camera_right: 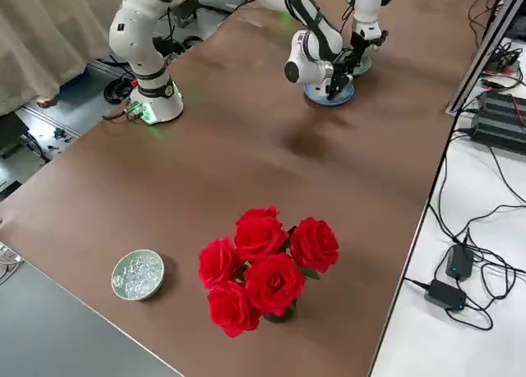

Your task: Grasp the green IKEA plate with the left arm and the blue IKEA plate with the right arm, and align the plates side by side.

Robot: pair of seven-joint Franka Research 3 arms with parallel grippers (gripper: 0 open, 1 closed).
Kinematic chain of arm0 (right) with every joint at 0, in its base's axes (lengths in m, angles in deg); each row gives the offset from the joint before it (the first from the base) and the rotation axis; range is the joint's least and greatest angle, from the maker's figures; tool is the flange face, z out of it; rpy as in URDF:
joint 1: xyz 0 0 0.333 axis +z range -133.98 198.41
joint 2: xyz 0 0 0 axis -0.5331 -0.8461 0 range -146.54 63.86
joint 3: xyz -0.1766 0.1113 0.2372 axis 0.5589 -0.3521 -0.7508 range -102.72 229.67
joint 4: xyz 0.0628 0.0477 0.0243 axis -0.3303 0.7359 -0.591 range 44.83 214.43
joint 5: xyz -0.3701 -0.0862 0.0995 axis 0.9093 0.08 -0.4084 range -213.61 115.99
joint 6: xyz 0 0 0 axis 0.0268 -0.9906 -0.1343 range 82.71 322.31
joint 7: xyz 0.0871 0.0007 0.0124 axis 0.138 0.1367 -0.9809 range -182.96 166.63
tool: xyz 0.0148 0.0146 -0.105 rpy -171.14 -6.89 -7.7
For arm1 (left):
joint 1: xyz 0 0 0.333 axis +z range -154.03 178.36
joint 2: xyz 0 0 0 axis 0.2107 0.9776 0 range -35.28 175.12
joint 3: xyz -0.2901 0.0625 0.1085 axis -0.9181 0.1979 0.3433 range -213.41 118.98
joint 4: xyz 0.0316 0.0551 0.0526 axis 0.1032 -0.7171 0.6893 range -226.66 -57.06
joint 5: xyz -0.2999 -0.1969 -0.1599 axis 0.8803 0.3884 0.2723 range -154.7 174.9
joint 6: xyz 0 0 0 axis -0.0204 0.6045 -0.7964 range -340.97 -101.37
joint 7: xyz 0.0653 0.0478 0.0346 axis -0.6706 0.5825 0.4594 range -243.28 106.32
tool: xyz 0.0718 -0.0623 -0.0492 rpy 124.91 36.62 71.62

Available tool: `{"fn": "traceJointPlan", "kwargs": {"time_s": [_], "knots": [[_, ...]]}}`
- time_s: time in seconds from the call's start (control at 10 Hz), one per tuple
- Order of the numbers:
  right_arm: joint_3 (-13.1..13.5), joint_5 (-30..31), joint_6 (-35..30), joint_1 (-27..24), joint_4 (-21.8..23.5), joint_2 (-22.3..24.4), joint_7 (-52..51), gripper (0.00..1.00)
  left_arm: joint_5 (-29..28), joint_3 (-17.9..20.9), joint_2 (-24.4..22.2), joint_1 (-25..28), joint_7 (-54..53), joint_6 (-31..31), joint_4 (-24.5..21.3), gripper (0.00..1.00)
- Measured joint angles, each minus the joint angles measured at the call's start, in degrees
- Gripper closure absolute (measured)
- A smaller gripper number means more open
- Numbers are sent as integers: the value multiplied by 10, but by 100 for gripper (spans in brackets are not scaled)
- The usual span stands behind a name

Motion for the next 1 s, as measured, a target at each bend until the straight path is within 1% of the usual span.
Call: {"fn": "traceJointPlan", "kwargs": {"time_s": [0.2,1.0], "knots": [[0,-11,0,0,-4,-3,0,4,0,0,0,-1,0,4,-1,0],[-1,-23,0,4,-12,-8,0,4,0,-3,0,-3,8,7,-1,0]]}}
